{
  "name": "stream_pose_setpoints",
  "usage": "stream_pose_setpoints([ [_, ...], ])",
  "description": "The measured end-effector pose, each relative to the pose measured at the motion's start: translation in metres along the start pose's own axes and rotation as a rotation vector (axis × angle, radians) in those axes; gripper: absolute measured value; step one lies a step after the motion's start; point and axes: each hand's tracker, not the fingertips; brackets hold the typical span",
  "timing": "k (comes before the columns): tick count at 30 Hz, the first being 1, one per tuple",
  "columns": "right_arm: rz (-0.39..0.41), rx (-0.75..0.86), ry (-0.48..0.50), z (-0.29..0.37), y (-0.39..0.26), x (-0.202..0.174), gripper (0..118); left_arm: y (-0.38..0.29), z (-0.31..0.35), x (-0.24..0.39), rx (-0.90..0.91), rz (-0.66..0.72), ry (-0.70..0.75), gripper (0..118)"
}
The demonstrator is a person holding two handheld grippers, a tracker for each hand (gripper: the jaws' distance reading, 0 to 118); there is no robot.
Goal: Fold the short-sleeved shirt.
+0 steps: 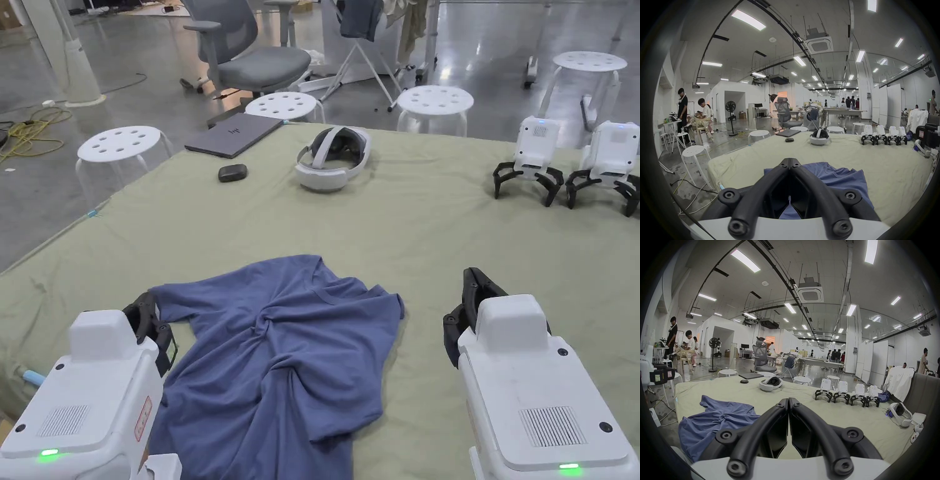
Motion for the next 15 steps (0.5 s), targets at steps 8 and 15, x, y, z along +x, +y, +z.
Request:
stream_pose_setpoints([
  [8, 0.000, -0.023, -0.018, -0.008, -0.006, 0.009, 5, -0.002, -0.068, 0.029, -0.272, 0.023, -0.112, 0],
  [15, 0.007, -0.062, -0.043, -0.014, -0.017, 0.026, 5, -0.029, -0.136, 0.061, -0.555, 0.060, -0.186, 0],
])
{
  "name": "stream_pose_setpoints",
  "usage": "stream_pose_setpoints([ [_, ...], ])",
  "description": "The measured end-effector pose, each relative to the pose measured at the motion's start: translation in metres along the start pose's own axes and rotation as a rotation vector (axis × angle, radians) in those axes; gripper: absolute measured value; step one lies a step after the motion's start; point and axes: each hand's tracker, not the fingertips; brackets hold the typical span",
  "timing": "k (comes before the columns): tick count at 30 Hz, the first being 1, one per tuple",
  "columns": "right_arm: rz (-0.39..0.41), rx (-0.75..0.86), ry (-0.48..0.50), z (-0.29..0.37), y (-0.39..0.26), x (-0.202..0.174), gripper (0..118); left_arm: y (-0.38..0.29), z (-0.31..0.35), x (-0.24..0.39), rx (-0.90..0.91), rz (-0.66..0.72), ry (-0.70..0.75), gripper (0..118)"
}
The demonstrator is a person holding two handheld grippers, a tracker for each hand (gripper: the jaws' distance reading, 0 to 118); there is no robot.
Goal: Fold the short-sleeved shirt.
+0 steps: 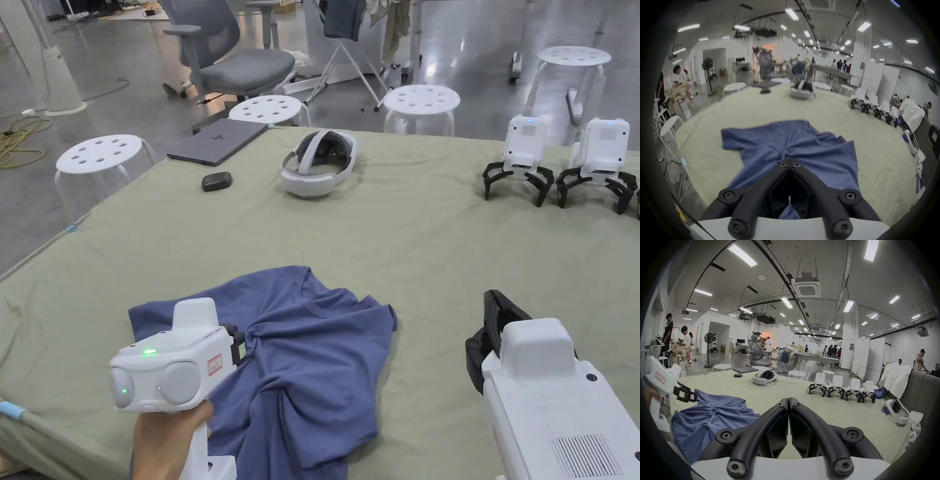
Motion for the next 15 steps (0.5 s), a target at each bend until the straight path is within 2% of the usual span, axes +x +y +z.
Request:
stream_pose_setpoints([
  [2, 0.003, -0.010, -0.008, -0.001, -0.004, 0.005, 5, -0.003, -0.020, 0.004, -0.070, -0.007, -0.022, 0],
  [4, 0.011, -0.020, -0.017, -0.002, -0.007, 0.011, 5, -0.004, -0.038, 0.008, -0.141, -0.012, -0.027, 8],
  [6, 0.014, -0.031, -0.025, -0.002, -0.010, 0.016, 5, -0.005, -0.050, 0.011, -0.188, 0.001, -0.033, 38],
  [7, 0.015, -0.036, -0.029, -0.003, -0.012, 0.018, 5, -0.005, -0.056, 0.012, -0.230, -0.002, -0.039, 61],
  [8, 0.013, -0.042, -0.033, -0.003, -0.013, 0.021, 5, -0.006, -0.061, 0.013, -0.257, -0.014, -0.031, 88],
  [9, 0.011, -0.047, -0.037, -0.003, -0.015, 0.023, 5, -0.007, -0.068, 0.014, -0.293, -0.012, -0.005, 103],
  [10, 0.009, -0.051, -0.040, -0.003, -0.016, 0.025, 5, -0.009, -0.069, 0.016, -0.322, -0.018, 0.021, 110],
  [15, 0.005, -0.067, -0.048, -0.003, -0.021, 0.029, 5, -0.014, -0.077, 0.009, -0.314, 0.008, 0.055, 111],
])
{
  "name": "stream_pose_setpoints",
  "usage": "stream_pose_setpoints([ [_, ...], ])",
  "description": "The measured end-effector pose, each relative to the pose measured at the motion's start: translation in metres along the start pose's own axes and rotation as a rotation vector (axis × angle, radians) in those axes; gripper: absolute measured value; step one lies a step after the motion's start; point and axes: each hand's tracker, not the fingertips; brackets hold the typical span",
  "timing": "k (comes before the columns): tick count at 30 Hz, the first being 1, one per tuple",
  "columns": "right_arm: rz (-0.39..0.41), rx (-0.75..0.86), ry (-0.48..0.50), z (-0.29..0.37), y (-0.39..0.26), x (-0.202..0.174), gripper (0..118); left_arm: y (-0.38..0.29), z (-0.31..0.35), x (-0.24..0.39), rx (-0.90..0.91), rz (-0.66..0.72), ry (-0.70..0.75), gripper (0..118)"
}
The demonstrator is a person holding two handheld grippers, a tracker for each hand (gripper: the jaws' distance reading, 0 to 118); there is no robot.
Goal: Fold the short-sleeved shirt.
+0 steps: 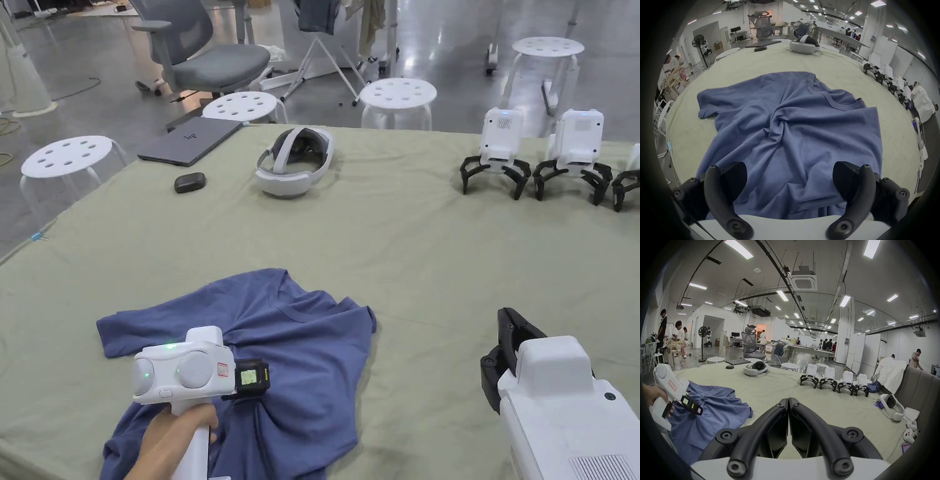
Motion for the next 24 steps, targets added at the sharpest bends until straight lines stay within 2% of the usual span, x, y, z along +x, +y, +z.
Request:
stream_pose_setpoints([
  [5, -0.004, -0.015, 0.003, -0.001, -0.004, 0.000, 5, 0.003, -0.016, -0.004, -0.105, 0.042, -0.011, 110],
  [10, 0.005, -0.024, 0.006, 0.000, -0.007, 0.000, 5, 0.003, -0.019, 0.002, -0.136, 0.015, 0.004, 88],
  [12, 0.002, -0.028, 0.007, 0.000, -0.006, 0.001, 5, 0.008, -0.019, 0.003, -0.146, 0.005, -0.004, 67],
  [13, 0.001, -0.030, 0.007, 0.000, -0.007, 0.001, 5, 0.009, -0.017, 0.004, -0.146, 0.003, -0.018, 52],
  [14, 0.001, -0.031, 0.006, 0.001, -0.007, 0.002, 5, 0.010, -0.013, 0.008, -0.144, -0.004, -0.058, 28],
  [15, -0.001, -0.031, 0.004, 0.001, -0.006, 0.003, 5, 0.009, -0.008, 0.014, -0.140, -0.006, -0.068, 14],
  [19, -0.014, -0.027, 0.001, 0.003, -0.004, 0.008, 5, 0.005, -0.005, 0.020, -0.121, -0.043, -0.054, 10],
  [22, -0.018, -0.020, -0.003, 0.005, -0.003, 0.012, 5, 0.006, 0.007, 0.012, -0.092, 0.017, -0.105, 9],
  [24, -0.018, -0.014, -0.006, 0.006, -0.001, 0.014, 5, 0.009, 0.017, 0.010, -0.074, 0.009, -0.118, 8],
])
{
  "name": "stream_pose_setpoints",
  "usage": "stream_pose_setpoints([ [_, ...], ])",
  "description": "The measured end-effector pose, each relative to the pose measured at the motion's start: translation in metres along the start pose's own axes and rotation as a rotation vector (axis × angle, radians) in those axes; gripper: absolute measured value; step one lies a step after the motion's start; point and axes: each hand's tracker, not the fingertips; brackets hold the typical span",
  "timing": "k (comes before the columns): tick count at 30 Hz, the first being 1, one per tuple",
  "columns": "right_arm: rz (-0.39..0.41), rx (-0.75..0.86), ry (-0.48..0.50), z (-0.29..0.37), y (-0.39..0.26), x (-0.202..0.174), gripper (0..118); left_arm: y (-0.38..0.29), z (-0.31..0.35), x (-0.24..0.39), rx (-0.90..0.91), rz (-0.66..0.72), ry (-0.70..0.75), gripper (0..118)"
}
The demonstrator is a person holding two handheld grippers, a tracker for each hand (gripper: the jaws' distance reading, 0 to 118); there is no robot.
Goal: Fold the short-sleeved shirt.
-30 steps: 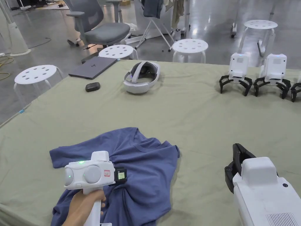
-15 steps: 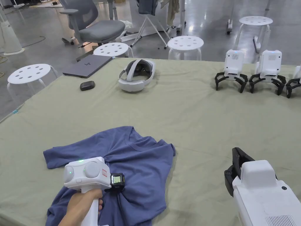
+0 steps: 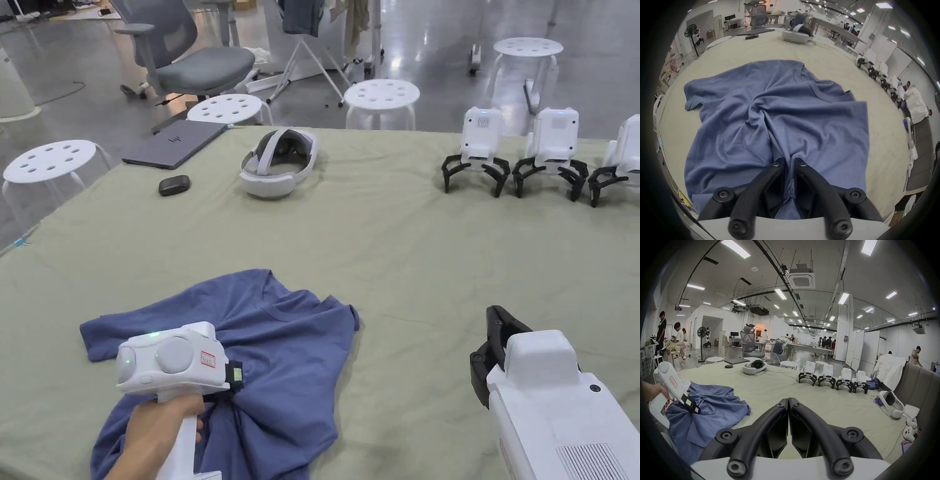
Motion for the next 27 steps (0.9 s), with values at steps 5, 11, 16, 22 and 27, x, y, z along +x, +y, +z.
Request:
stream_pose_setpoints([
  [5, -0.010, 0.014, -0.013, 0.006, 0.004, 0.007, 5, 0.007, 0.021, 0.003, 0.050, -0.025, -0.007, 8],
  [11, -0.023, 0.026, -0.035, 0.013, 0.006, 0.020, 5, 0.024, 0.055, 0.020, 0.118, -0.032, -0.070, 8],
  [16, -0.033, 0.044, -0.067, 0.022, 0.008, 0.037, 5, 0.046, 0.078, 0.061, 0.193, -0.093, -0.128, 8],
  [22, -0.040, 0.057, -0.125, 0.035, 0.009, 0.064, 5, 0.076, 0.104, 0.128, 0.263, -0.182, -0.217, 8],
  [27, -0.052, 0.064, -0.186, 0.046, 0.008, 0.090, 5, 0.091, 0.132, 0.198, 0.301, -0.264, -0.329, 8],
])
